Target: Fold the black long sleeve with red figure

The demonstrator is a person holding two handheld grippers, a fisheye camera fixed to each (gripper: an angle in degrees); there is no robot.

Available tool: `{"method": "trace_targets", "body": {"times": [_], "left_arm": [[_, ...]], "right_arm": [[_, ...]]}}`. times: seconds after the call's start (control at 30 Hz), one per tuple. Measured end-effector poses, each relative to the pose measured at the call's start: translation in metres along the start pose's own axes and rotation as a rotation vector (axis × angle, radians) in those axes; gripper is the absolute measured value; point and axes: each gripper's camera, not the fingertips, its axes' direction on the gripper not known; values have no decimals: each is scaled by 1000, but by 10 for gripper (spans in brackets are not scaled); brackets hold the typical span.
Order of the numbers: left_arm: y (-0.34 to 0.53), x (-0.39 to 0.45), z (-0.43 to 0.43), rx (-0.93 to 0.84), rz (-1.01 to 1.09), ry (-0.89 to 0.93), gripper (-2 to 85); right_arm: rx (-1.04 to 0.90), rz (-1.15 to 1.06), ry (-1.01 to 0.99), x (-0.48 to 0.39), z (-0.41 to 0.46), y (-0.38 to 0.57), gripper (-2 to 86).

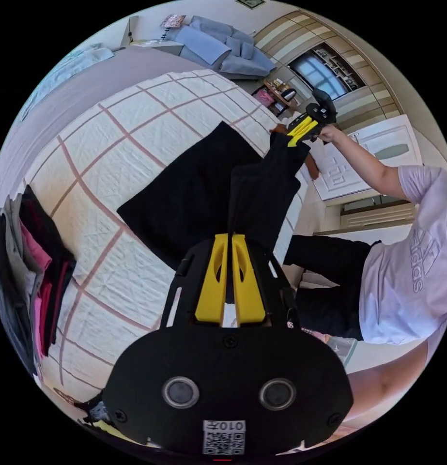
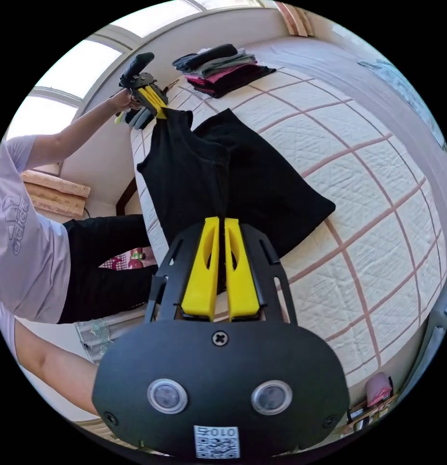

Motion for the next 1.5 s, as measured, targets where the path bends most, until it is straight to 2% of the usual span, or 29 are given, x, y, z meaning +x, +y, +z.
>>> {"method": "trace_targets", "body": {"times": [0.1,0.2,0.43,0.53,0.67,0.83,0.93,1.0,1.1,1.17,1.33,1.43,1.5], "left_arm": [[-35,-52,23,-68,-32,7,-2],[-46,-79,42,-124,-65,21,-1],[-39,-70,23,-28,59,14,-2],[-39,-68,17,-4,121,-17,-2],[-45,-90,27,61,16,-39,0],[-52,-108,65,-66,-87,-16,7],[-46,-105,50,20,-142,-83,19],[-27,-92,23,174,-190,-146,28],[12,-50,-2,355,-219,-223,33],[34,-16,3,400,-218,-235,35],[70,58,83,240,-223,-258,38],[81,75,130,169,-248,-291,36],[83,70,164,101,-265,-344,29]], "right_arm": [[-53,97,-82,62,27,-19,37],[-88,114,-112,79,41,-23,37],[-14,-18,-130,59,-8,-8,37],[22,8,-156,72,-16,-4,38],[13,186,-179,101,0,-8,37],[-22,236,-174,99,-1,-10,33],[104,305,-69,89,-34,10,33],[209,359,-46,80,-55,30,34],[321,336,3,30,-77,58,39],[350,314,46,-11,-77,71,47],[359,397,57,-99,-31,97,88],[292,468,-10,-100,4,98,76],[215,515,18,-85,26,95,62]]}}
